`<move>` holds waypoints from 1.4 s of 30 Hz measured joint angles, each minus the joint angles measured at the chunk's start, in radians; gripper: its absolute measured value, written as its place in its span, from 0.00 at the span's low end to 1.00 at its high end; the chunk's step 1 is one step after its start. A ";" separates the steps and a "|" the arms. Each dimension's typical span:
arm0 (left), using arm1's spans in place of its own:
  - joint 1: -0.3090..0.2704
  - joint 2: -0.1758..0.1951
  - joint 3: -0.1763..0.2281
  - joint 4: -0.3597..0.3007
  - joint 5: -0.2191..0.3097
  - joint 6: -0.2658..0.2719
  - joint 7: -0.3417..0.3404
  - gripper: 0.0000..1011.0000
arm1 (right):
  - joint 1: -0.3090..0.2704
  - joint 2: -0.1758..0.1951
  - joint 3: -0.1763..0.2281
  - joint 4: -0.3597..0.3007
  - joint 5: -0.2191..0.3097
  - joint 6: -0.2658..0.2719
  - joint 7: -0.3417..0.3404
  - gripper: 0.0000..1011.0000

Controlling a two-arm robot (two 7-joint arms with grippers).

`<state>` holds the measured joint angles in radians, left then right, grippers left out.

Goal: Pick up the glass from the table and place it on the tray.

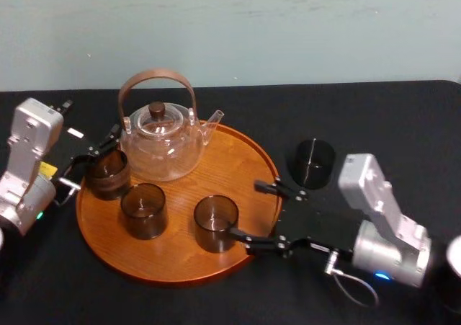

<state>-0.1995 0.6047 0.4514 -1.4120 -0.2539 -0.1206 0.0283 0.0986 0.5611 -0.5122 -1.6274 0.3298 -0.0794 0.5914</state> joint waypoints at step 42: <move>0.000 0.000 0.000 0.000 0.000 0.000 0.000 0.99 | 0.019 0.009 0.211 0.227 0.098 0.092 -0.083 0.99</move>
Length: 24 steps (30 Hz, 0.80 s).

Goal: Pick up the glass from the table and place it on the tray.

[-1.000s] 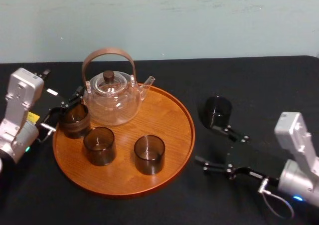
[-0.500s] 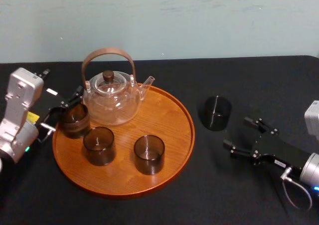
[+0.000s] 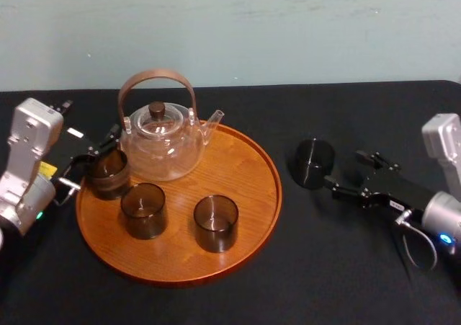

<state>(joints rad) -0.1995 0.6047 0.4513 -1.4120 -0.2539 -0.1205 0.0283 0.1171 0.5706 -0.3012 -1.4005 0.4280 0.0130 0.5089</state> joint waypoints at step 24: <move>0.000 0.000 0.000 0.000 0.000 0.000 0.000 0.99 | 0.182 -0.099 -0.088 0.192 -0.097 0.023 0.014 0.99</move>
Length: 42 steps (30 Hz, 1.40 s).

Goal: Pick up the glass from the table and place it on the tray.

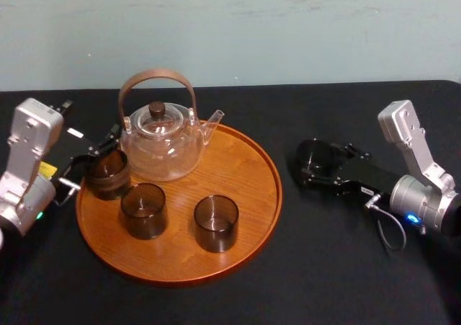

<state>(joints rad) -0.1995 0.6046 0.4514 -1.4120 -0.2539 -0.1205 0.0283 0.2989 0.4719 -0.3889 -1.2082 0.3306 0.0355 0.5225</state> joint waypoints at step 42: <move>0.000 0.000 0.000 0.000 0.000 0.000 0.000 0.99 | 0.061 -0.033 -0.019 0.077 -0.021 -0.024 0.029 0.99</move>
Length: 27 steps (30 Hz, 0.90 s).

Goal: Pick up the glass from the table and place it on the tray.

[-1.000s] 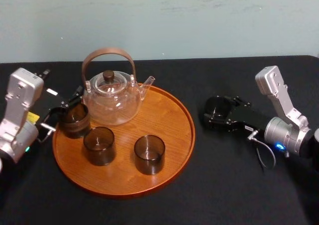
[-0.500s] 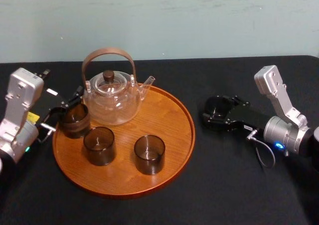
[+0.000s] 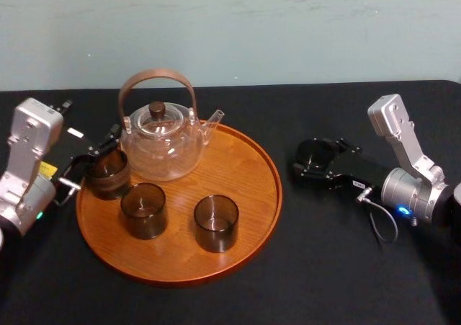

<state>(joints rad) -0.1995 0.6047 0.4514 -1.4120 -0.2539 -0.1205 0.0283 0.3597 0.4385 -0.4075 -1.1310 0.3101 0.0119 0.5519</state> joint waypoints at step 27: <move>0.000 0.000 0.000 0.000 0.000 0.000 0.000 0.99 | 0.001 -0.002 -0.008 -0.001 -0.012 0.037 -0.014 0.99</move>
<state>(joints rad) -0.1996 0.6047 0.4514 -1.4120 -0.2539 -0.1205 0.0283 0.3609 0.4368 -0.4155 -1.1317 0.2979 0.0487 0.5376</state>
